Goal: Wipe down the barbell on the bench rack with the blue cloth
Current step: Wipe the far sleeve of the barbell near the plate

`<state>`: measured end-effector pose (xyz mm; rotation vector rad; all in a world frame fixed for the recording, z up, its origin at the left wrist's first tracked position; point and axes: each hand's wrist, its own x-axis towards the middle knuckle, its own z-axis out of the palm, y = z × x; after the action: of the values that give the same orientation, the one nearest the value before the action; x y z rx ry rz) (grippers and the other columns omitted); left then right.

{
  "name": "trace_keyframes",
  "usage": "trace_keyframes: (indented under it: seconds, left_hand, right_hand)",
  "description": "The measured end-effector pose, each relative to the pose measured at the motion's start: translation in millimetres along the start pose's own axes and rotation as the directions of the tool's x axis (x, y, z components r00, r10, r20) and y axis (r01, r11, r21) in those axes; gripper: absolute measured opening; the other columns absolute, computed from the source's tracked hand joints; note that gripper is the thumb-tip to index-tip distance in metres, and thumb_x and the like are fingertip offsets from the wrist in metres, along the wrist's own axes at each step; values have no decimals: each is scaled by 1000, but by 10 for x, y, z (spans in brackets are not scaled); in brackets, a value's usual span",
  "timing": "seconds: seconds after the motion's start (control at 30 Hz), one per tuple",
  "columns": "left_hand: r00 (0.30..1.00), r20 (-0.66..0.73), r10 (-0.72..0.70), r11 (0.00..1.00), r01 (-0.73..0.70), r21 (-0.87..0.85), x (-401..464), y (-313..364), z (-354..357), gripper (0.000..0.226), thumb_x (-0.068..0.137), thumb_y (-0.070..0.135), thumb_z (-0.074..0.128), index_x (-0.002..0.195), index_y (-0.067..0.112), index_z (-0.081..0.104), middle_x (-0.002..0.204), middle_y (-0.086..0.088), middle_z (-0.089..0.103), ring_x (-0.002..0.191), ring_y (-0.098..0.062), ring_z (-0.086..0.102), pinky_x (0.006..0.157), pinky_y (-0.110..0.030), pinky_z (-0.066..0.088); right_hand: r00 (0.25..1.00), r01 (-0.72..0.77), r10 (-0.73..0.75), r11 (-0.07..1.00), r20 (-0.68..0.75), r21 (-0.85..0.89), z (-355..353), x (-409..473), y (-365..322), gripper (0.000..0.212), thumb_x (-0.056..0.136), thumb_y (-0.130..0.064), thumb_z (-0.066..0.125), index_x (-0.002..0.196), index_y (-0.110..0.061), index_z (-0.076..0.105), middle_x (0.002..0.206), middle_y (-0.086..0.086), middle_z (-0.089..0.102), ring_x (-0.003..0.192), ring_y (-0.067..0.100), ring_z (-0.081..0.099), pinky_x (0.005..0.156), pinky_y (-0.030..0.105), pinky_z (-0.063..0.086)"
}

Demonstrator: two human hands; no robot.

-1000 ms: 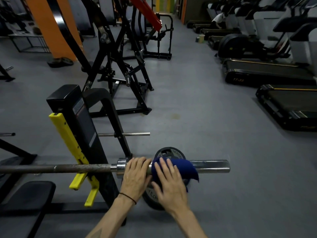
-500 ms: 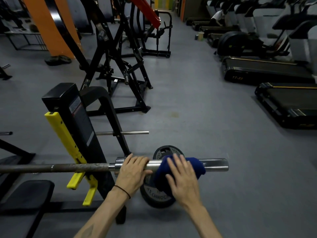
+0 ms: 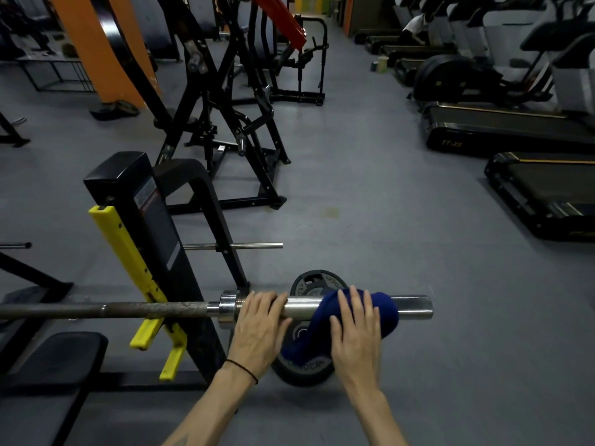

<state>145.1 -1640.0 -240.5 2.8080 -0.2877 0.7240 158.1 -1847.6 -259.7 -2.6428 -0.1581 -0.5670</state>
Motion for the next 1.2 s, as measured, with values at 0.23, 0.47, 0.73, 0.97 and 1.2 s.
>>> trace_keyframes:
  seconds: [0.23,0.47,0.73,0.97,1.2]
  left_hand:
    - [998,60,-34,996,29,84,-39,45,68,72,69,24,87,131,16,52,123,-9,56,119,-29,54,114,-54,36]
    - [999,-8,-49,999,49,23,79,59,47,73,58,24,95,119,18,54,111,-5,59,106,-23,51,105,-48,46]
    - [995,13,98,995,-97,-11,188,-156,0,47,86,51,63,121,22,52,103,0,66,91,-19,63,90,-39,56]
    - [987,149,64,996,-71,45,195,-172,18,42,101,54,25,127,29,47,120,2,68,114,-19,65,110,-44,42]
    - [992,125,23,997,-33,71,-37,107,52,57,99,35,38,153,16,37,163,-11,28,150,-30,28,118,-55,24]
  right_hand:
    - [942,314,-309,949,132,-17,45,-131,-167,63,107,-46,36,164,-22,26,173,-1,13,160,24,13,128,43,7]
    - [994,-112,113,991,-12,76,76,-92,-241,66,106,-44,37,162,-8,29,172,10,16,160,32,9,128,50,7]
    - [964,265,-264,964,29,-34,-44,-20,222,58,105,-38,41,159,-18,38,170,4,25,157,27,23,126,47,19]
    - [994,83,-88,994,68,67,142,-103,-480,67,108,-52,31,162,-13,29,172,6,19,160,28,9,129,45,-1]
    - [998,62,-62,998,-21,-9,-66,23,214,56,107,-38,37,156,-12,43,167,6,31,156,29,26,126,50,19]
